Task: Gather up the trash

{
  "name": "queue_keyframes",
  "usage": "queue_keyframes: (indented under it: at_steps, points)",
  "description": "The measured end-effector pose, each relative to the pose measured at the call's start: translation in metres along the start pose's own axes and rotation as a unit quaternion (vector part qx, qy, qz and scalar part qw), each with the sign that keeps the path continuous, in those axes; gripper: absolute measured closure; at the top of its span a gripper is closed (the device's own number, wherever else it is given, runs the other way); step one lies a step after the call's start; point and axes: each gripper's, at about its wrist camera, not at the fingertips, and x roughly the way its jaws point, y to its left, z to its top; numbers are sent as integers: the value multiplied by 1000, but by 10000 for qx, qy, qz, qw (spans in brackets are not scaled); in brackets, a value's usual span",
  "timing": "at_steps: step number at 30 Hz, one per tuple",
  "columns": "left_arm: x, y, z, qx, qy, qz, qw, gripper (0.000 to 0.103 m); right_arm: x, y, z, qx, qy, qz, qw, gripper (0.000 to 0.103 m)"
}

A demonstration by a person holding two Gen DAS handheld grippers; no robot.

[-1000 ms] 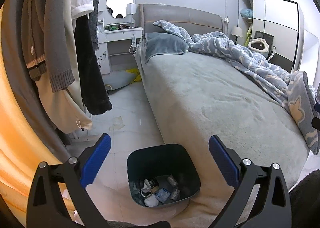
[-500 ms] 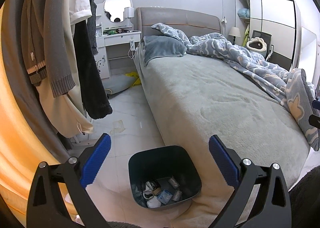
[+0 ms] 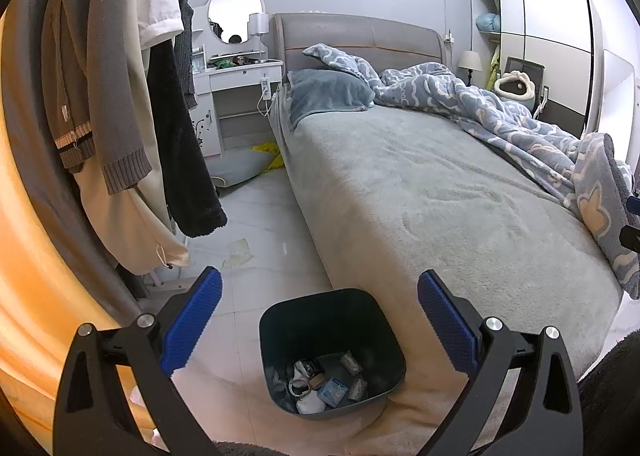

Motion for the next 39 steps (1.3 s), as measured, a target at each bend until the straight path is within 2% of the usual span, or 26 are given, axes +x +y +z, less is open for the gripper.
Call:
queue_keyframes:
  at_steps: [39]
  points:
    - [1,0,-2,68,13,-8,10000,3,0,-2,1,-57,36,-19,10000,3]
